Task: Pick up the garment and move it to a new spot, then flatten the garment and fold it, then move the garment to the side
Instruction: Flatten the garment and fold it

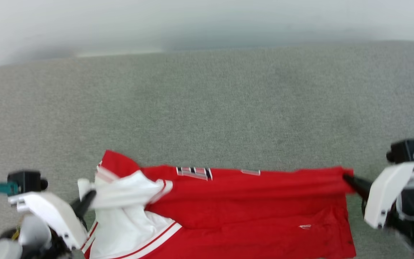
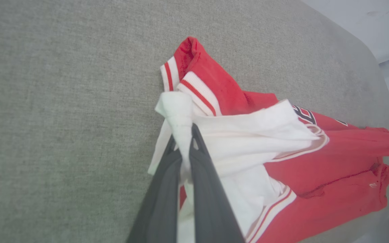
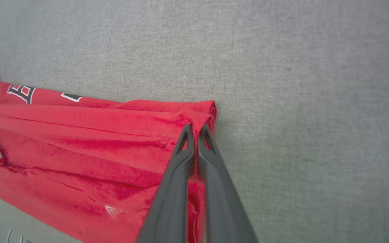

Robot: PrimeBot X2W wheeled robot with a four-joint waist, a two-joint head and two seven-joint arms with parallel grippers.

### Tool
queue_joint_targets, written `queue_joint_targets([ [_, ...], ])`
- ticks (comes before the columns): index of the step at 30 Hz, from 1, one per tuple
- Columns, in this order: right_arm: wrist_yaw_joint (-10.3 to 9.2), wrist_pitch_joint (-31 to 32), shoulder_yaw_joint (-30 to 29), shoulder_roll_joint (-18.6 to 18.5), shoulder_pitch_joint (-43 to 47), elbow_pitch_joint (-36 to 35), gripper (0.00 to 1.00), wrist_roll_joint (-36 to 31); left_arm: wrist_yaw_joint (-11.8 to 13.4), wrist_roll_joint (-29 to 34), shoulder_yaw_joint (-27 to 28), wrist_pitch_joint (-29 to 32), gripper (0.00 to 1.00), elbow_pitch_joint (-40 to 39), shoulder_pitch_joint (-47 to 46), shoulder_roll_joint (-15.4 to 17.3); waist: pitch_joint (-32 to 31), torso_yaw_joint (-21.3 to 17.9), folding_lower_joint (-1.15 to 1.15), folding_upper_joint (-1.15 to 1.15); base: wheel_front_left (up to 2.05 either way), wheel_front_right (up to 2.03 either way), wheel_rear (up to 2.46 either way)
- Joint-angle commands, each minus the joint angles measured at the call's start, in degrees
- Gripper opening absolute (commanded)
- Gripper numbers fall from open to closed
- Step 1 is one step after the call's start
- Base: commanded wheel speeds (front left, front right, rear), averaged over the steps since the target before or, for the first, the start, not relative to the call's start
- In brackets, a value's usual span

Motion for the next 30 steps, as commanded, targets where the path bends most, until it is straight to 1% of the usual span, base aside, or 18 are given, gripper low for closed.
queue_joint_targets([
  [1,-0.04,0.4,-1.8,1.2,3.8,-1.0,0.00,-0.8,0.8,-0.8,0.8,-1.1,0.00,-1.2,3.5,-0.7,-1.7,0.5,0.01,0.00,0.00,0.00,0.00],
  [4,-0.04,0.9,-4.0,3.2,8.2,-2.5,0.00,-1.9,1.9,-1.9,0.4,-1.2,0.00,-2.5,8.4,-1.4,-2.3,0.4,0.01,0.00,0.00,0.00,0.00],
  [7,-0.04,1.0,-5.1,4.5,10.8,-3.0,0.00,-2.8,2.2,-3.1,0.1,-1.0,0.00,-2.8,10.7,-2.7,-2.4,0.3,0.01,0.00,0.00,0.00,0.00],
  [8,-0.04,1.1,-5.5,5.3,12.0,-3.1,0.04,-3.3,2.3,-3.6,-0.1,-1.0,0.00,-2.8,11.7,-3.3,-2.4,0.2,0.01,0.00,0.00,0.00,0.00],
  [9,-0.03,0.7,-5.7,6.0,13.0,-3.3,0.33,-3.7,2.4,-3.8,-0.2,-1.2,0.09,-2.7,12.4,-3.6,-2.4,0.1,0.01,0.00,0.00,0.00,0.00],
  [10,-0.03,0.5,-6.1,6.9,13.8,-3.4,1.00,-3.7,2.5,-3.7,0.0,-1.9,0.40,-2.5,12.7,-4.1,-2.3,0.1,0.01,0.00,0.00,0.00,0.00],
  [11,-0.03,0.1,-6.1,7.5,14.5,-3.7,1.00,-4.0,2.6,-3.6,0.1,-2.8,1.00,-2.3,12.9,-4.7,-2.3,0.0,0.01,0.00,0.00,0.00,0.00],
  [13,-0.03,-1.3,-6.7,8.6,15.8,-4.2,1.00,-4.3,1.9,-2.6,-0.2,-4.7,1.00,-1.9,13.1,-5.2,-2.3,-0.2,0.01,0.00,0.00,0.00,0.00],
  [16,-0.03,-4.6,-7.3,9.7,16.6,-6.4,1.00,-5.0,0.9,-1.2,0.5,-9.2,1.00,-2.5,12.2,-6.7,-2.6,-0.5,0.01,0.00,0.00,0.00,0.00],
  [17,-0.03,-5.7,-7.6,10.0,16.7,-7.2,1.00,-5.1,0.2,0.0,0.5,-10.8,1.00,-3.0,11.7,-6.4,-2.8,-0.6,0.01,0.00,0.00,0.00,0.00],
  [21,-0.03,-8.3,-9.0,10.3,16.9,-11.1,1.00,-5.7,-1.0,4.2,0.3,-16.2,1.00,-4.6,10.4,-6.4,-3.9,-0.8,0.01,0.00,0.00,0.00,0.00],
  [25,-0.03,-6.9,-11.8,9.6,16.1,-14.0,1.00,-6.9,0.3,9.3,0.1,-21.2,1.00,-6.5,8.1,-6.6,-4.8,-0.7,0.01,0.00,0.00,0.00,0.00],
  [28,-0.03,-3.5,-12.8,8.1,14.6,-14.9,1.00,-8.1,2.2,13.8,-0.3,-24.4,1.00,-7.5,6.8,-6.8,-4.9,-0.7,0.01,0.00,0.00,0.00,0.00],
  [30,-0.03,-0.6,-12.4,6.5,13.8,-14.8,1.00,-8.9,4.0,16.8,-0.2,-27.0,1.00,-8.3,5.9,-7.1,-4.8,-0.8,0.01,0.00,0.00,0.00,0.00],
])
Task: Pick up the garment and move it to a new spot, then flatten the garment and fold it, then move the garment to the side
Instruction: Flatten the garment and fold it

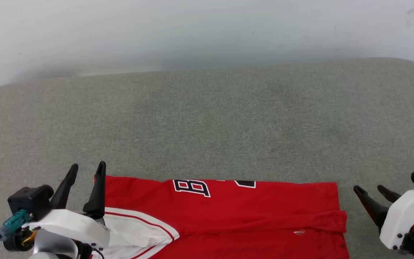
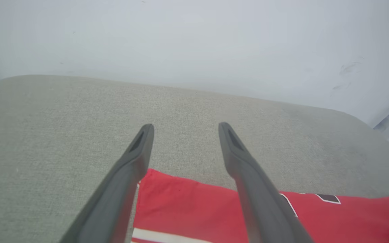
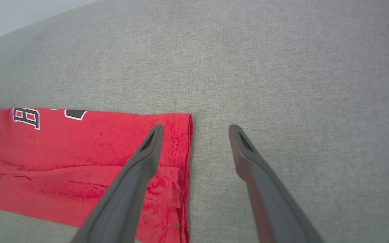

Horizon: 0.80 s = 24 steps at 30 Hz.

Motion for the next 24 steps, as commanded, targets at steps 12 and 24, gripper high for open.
queue_joint_targets([
  [12,-0.02,8.9,4.3,-1.5,-1.1,6.7,1.00,1.9,8.2,13.1,-2.7,-7.6,1.00,-5.0,-3.0,-2.5,3.6,3.9,0.01,0.00,0.00,0.00,0.00],
  [24,0.06,10.8,8.4,0.9,-2.2,14.4,0.00,4.6,9.2,14.6,-4.6,-6.7,1.00,-4.9,-2.4,-2.4,4.1,5.2,0.01,0.00,0.00,0.00,0.00],
])
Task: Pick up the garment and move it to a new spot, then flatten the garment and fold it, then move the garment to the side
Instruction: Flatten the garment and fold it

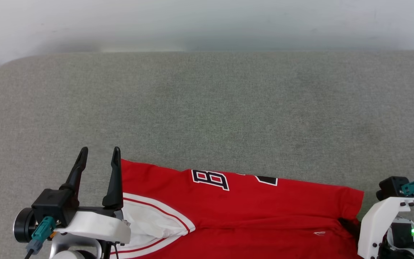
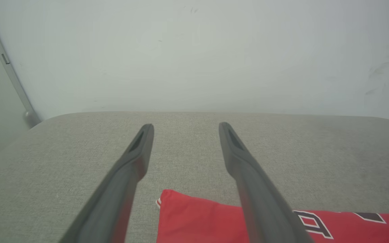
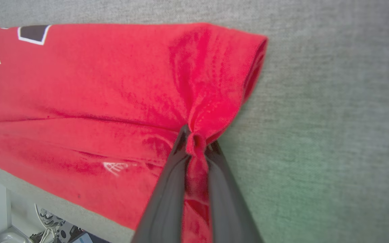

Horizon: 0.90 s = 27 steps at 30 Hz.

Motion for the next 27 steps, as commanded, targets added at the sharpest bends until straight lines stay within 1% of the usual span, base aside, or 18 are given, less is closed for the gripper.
queue_joint_targets([
  [1,0.15,0.4,1.8,1.3,0.7,1.5,0.00,0.2,0.4,-0.1,-0.1,0.1,1.00,0.2,0.3,0.2,-0.8,-0.4,0.00,0.00,0.00,0.00,0.00],
  [5,0.15,-0.5,1.4,0.1,-0.6,-0.1,0.00,-0.4,0.6,-0.6,0.0,0.5,1.00,0.6,0.9,0.1,-2.5,-1.1,0.00,0.00,0.00,0.00,0.00],
  [11,0.07,0.1,-1.0,-1.7,-1.9,-1.1,0.00,-1.1,1.1,-0.8,0.2,0.7,1.00,0.6,2.1,0.6,-4.5,-2.3,0.00,0.00,0.00,0.00,0.00],
  [17,0.07,1.1,-7.4,-3.6,-2.0,-1.5,0.00,-2.0,1.9,-1.2,0.8,0.8,1.00,0.1,3.4,1.0,-5.3,-3.7,0.00,0.00,0.00,0.00,0.00],
  [21,0.08,2.7,-13.7,-4.9,-1.5,-1.9,0.00,-2.9,2.2,-1.1,0.7,1.3,1.00,-0.5,3.9,1.3,-5.2,-4.3,0.00,0.00,0.00,0.00,0.00],
  [23,0.08,4.3,-16.6,-3.6,-1.2,-2.7,0.00,-2.2,2.3,-1.1,0.7,1.3,1.00,-0.7,3.9,1.3,-5.2,-4.5,0.00,0.00,0.00,0.00,0.00],
  [27,0.09,10.7,-21.1,1.9,-2.0,-3.9,0.00,3.7,2.4,-1.6,0.4,1.3,1.00,-0.6,4.0,0.8,-5.3,-4.7,0.00,0.00,0.00,0.00,0.00],
])
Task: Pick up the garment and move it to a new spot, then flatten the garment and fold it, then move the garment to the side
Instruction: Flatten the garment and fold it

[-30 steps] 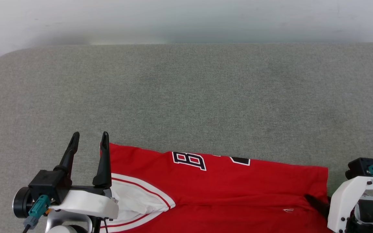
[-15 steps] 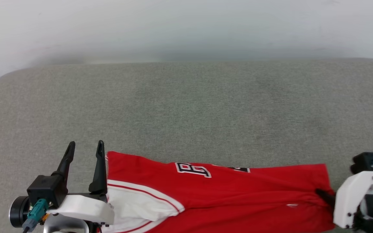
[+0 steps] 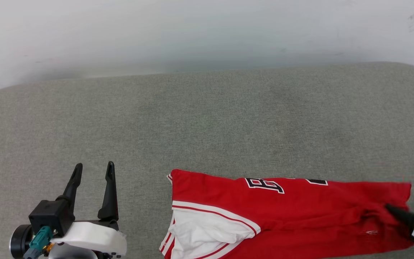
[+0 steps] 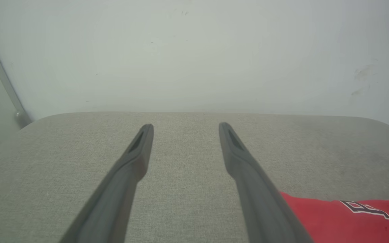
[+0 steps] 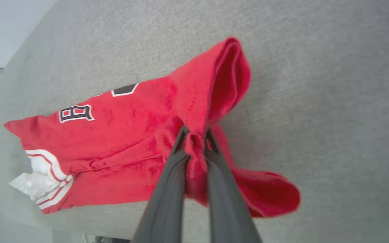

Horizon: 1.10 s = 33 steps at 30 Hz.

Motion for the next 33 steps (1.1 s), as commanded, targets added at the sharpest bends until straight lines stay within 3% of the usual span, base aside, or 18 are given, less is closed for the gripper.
queue_joint_targets([
  [1,0.00,4.3,-1.5,3.8,-0.6,-0.2,0.00,4.1,0.1,-0.2,-0.2,0.0,1.00,0.0,0.2,-0.2,-0.1,0.0,0.00,0.00,0.00,0.00,0.00],
  [6,0.00,16.6,-5.6,11.6,-2.6,-0.1,0.00,16.9,-0.3,-0.3,-1.0,0.2,1.00,0.4,-0.5,-0.6,-0.4,0.8,0.00,0.00,0.00,0.00,0.00],
  [11,0.00,21.7,-3.0,13.0,-4.9,4.8,0.00,29.4,-1.0,-0.1,-2.1,0.5,1.00,0.8,-1.6,-1.0,-0.3,2.7,0.00,0.00,0.00,0.00,0.00],
  [15,0.00,18.6,5.0,12.8,-6.6,8.8,0.00,36.5,-1.8,0.1,-3.3,0.6,1.00,1.3,-3.3,-1.6,0.5,4.7,0.00,0.00,0.00,0.00,0.00],
  [16,0.00,18.6,5.0,12.8,-6.6,8.8,0.00,36.5,-1.8,0.1,-3.3,0.6,1.00,1.3,-3.3,-1.6,0.5,4.7,0.00,0.00,0.00,0.00,0.00],
  [24,0.00,9.1,22.6,12.9,-11.0,13.1,0.00,44.1,-2.7,-0.2,-4.5,-0.4,1.00,2.9,-5.5,-3.1,2.7,8.1,0.00,0.00,0.00,0.00,0.00],
  [30,0.00,-0.2,34.5,12.9,-15.0,17.1,0.00,43.6,-3.6,-0.3,-5.0,-1.0,1.00,4.2,-7.2,-4.0,4.7,9.7,0.00,0.00,0.00,0.00,0.00],
  [31,0.00,-1.4,35.8,12.9,-15.2,17.7,0.36,43.5,-3.6,-0.4,-5.0,-1.1,1.00,4.5,-7.3,-4.1,4.8,9.8,0.00,0.00,0.00,0.00,0.00],
  [32,0.00,-2.5,36.9,12.9,-15.6,18.2,1.00,43.2,-3.7,-0.5,-5.1,-1.1,1.00,4.8,-7.5,-4.2,5.0,9.9,0.00,0.00,0.00,0.00,0.00],
  [33,0.00,-3.5,37.9,12.9,-16.0,18.3,1.00,43.0,-3.8,-0.6,-5.1,-1.3,1.00,5.0,-7.8,-4.4,5.1,10.0,0.00,0.00,0.00,0.00,0.00],
])
